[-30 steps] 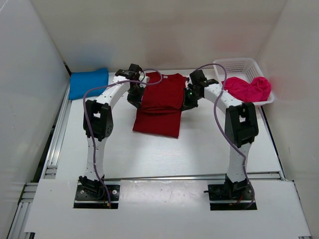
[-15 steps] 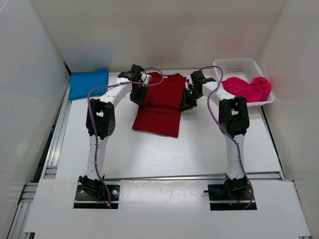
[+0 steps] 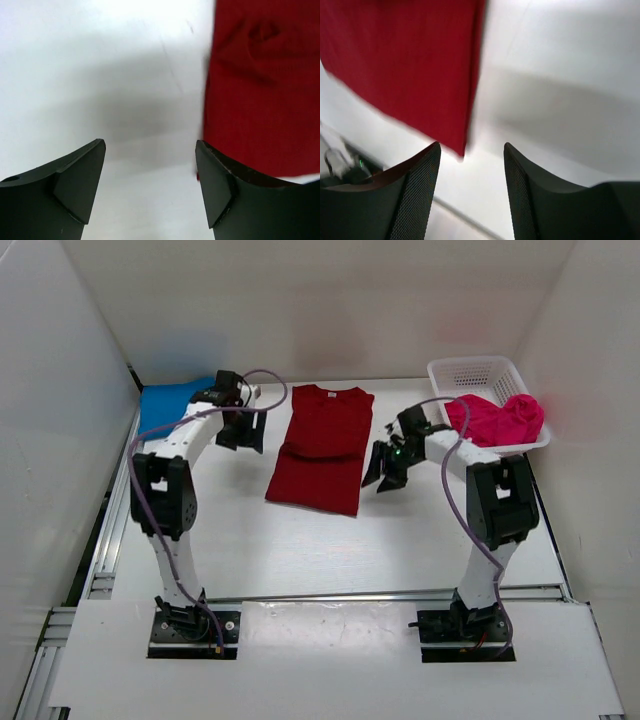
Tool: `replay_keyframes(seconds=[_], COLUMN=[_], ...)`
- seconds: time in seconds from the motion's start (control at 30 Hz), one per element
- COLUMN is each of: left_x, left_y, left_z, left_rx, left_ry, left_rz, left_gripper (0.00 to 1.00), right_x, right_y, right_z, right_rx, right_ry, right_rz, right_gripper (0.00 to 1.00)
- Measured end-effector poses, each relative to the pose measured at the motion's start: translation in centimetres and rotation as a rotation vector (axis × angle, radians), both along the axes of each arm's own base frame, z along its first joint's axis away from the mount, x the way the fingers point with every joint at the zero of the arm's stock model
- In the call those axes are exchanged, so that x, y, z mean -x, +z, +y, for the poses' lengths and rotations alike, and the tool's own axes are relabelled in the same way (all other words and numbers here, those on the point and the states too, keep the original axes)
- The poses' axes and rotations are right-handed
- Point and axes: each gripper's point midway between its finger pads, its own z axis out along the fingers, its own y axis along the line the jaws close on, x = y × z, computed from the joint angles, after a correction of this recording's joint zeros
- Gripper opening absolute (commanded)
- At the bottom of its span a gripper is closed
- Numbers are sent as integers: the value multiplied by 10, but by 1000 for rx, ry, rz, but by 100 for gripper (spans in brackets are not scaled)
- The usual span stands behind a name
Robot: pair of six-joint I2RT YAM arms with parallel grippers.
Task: Fold and stack the t-shirts
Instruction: Fold the folded rectangular tshirt in 1/3 of the way
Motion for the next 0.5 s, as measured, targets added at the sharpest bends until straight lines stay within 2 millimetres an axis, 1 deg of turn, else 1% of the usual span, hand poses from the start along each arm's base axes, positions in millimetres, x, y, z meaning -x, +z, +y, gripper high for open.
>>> replay_keyframes(seconds=[0.03, 0.07, 0.1, 0.17, 0.2, 0.23, 0.3, 0.37, 0.43, 0.47, 0.5], left_x=[14, 29, 42, 64, 73, 80, 93, 98, 99, 99, 99], left_y=[2, 2, -2, -18, -29, -39, -58, -69, -75, -75, -75], left_z=[2, -1, -7, -22, -30, -37, -44, -45, -44, -43, -44], left_rx=[5, 8, 11, 19, 23, 28, 36, 39, 39, 43, 48], left_ry=[-2, -16, -35, -82, -106, -125, -147, -149, -146, -145, -146], left_rz=[10, 25, 48, 108, 144, 176, 242, 277, 294, 295, 295], left_gripper=[82, 82, 81, 81, 81, 81, 81, 81, 79, 78, 76], right_x=[18, 38, 50, 73, 80, 85, 84, 80, 76, 75, 73], right_y=[-1, -5, -10, -24, -31, -34, -33, -33, -33, -33, -33], right_z=[5, 14, 20, 31, 35, 41, 50, 54, 56, 57, 58], right_rx=[-12, -30, -39, -45, -44, -58, -82, -91, -100, -104, -106], right_ry=[17, 40, 56, 83, 88, 92, 89, 77, 63, 58, 53], right_rz=[18, 40, 58, 114, 142, 166, 170, 155, 149, 146, 146], right_gripper=[58, 58, 58, 58, 58, 58, 58, 58, 57, 55, 45])
